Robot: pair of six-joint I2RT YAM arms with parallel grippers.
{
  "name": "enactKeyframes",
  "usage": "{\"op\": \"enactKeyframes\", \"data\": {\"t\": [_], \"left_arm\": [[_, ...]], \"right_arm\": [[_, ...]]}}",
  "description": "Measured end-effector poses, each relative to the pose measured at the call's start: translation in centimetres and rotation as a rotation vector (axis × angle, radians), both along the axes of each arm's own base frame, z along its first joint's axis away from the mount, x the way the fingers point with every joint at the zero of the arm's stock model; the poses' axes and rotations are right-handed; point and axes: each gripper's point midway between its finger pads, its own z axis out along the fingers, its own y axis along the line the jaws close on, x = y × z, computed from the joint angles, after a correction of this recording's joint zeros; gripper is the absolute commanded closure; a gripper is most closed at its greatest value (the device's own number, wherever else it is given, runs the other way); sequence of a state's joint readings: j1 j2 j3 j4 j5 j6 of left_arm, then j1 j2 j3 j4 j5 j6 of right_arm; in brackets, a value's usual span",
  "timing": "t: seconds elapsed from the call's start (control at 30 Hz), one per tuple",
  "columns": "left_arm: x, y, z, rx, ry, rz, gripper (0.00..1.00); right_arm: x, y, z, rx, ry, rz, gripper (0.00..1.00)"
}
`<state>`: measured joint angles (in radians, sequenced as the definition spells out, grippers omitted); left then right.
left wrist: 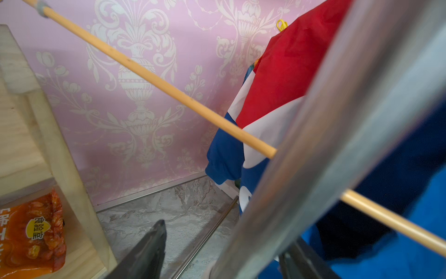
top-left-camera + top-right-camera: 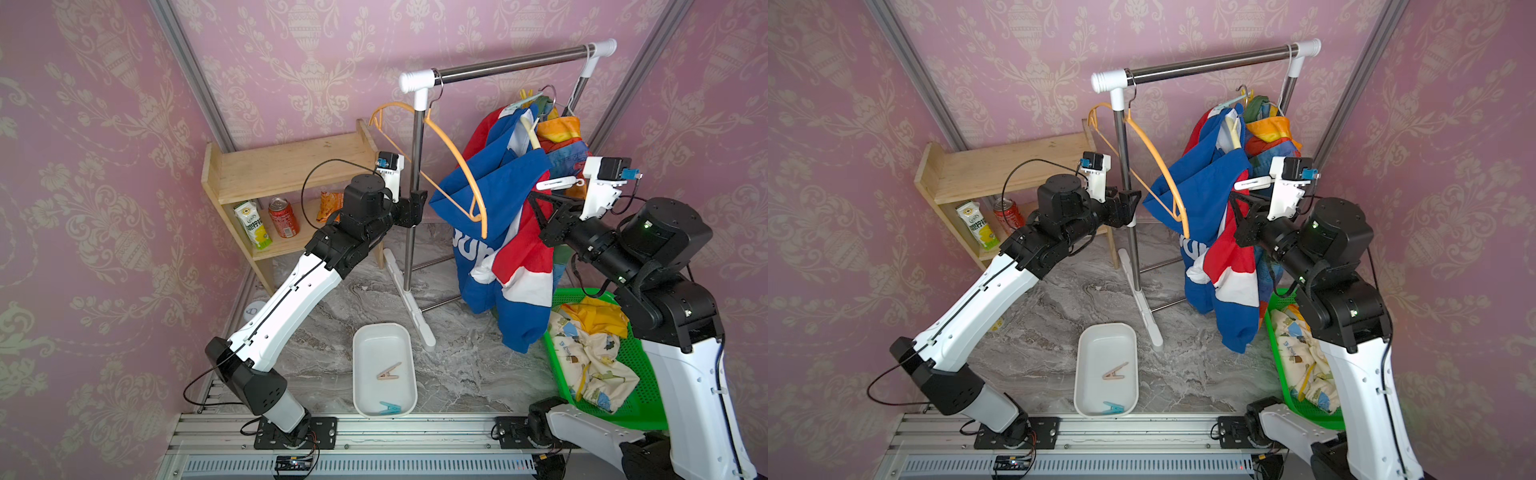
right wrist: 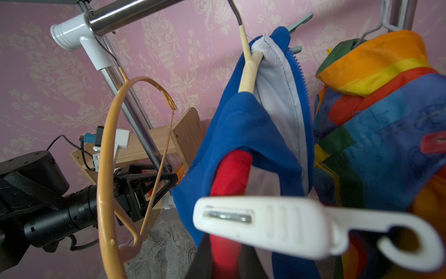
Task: Remove the clothespins securing jackets to the hanger
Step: Adjust the clothesline at the center of the board.
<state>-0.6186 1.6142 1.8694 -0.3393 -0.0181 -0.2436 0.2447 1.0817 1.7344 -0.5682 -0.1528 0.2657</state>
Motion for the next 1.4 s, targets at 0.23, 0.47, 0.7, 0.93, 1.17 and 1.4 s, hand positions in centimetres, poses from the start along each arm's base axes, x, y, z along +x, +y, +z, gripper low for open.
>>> {"op": "enactKeyframes", "data": {"t": [0.23,0.47,0.7,0.93,1.17,1.4], "left_arm": [[3.1,-1.6,0.4,0.015,-0.021,0.024,0.55],[6.7,-3.8,2.2,0.012,-0.068,0.040,0.60],[9.2,-4.5,2.6,0.036,-0.111,0.073,0.57],[10.7,-2.5,1.2,0.095,-0.084,0.145,0.36],[11.0,-1.4,-0.2,0.190,-0.063,0.178,0.01],[10.0,-0.6,-0.3,0.271,-0.062,0.221,0.01]], "right_arm": [[-0.2,-0.2,-1.1,0.013,0.029,-0.006,1.00],[-0.5,-0.5,-1.5,0.010,0.041,-0.019,1.00],[-1.4,-0.9,-2.3,0.004,0.064,-0.031,1.00],[-2.3,-1.1,-2.9,0.009,0.077,-0.031,1.00],[-3.3,-1.3,-4.4,0.025,0.117,-0.032,1.00],[-4.8,-1.5,-4.9,0.047,0.133,-0.022,1.00]]}}
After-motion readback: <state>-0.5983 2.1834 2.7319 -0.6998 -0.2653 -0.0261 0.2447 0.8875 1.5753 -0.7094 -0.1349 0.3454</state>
